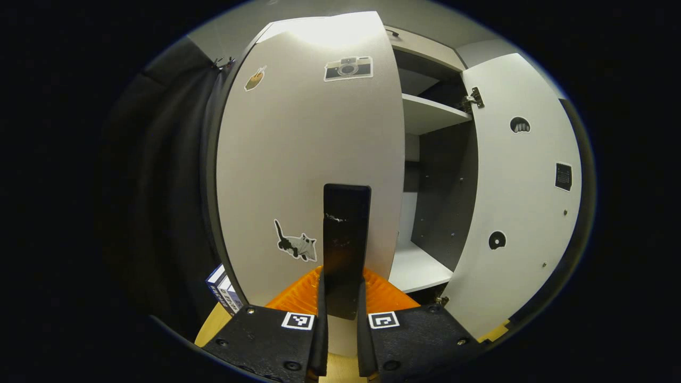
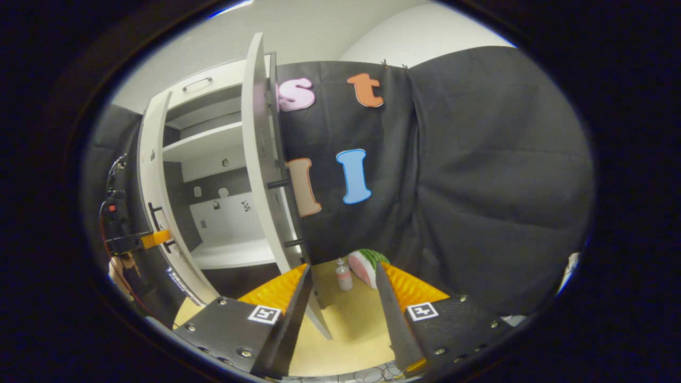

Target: Open the right door of the double-door shoe cabinet with the right hand, and open the left door with the left hand.

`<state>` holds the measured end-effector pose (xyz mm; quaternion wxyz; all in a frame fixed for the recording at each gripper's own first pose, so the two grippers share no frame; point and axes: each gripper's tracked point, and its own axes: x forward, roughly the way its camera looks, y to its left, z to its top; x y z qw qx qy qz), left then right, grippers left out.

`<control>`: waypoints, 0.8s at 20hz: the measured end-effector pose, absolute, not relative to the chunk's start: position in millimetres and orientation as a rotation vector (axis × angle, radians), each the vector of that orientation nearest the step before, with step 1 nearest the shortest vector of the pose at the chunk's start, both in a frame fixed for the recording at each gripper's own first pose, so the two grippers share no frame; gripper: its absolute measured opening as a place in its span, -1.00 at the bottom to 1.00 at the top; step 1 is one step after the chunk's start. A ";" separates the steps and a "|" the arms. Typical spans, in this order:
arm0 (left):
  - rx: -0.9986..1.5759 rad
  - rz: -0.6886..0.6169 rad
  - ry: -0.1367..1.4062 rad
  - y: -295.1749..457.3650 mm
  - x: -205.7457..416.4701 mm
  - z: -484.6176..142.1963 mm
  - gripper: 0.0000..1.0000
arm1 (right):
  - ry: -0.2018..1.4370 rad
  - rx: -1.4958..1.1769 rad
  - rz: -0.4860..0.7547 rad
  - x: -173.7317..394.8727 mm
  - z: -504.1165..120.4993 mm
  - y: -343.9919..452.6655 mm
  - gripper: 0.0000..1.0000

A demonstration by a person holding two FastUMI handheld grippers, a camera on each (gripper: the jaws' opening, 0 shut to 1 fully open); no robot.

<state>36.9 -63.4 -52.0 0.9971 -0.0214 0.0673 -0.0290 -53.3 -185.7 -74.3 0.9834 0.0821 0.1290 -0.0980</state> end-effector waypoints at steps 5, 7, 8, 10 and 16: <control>-0.049 -0.068 0.131 -54.4 21.7 -49.3 -0.59 | 0.262 0.167 -0.180 -56.0 -74.0 -175.0 0.43; -0.046 -0.068 0.133 -49.9 17.0 -48.6 -0.60 | 0.261 0.175 -0.170 -54.5 -74.1 -170.1 0.43; -0.048 -0.065 0.135 -48.3 9.1 -49.1 -0.60 | 0.262 0.177 -0.164 -54.1 -74.5 -167.6 0.43; -0.055 -0.065 0.135 -45.0 2.0 -49.4 -0.60 | 0.268 0.175 -0.153 -52.1 -77.1 -162.9 0.35; -0.063 -0.043 0.139 -26.1 -20.0 -48.9 -0.60 | 0.275 0.181 -0.118 -40.7 -80.7 -150.2 0.35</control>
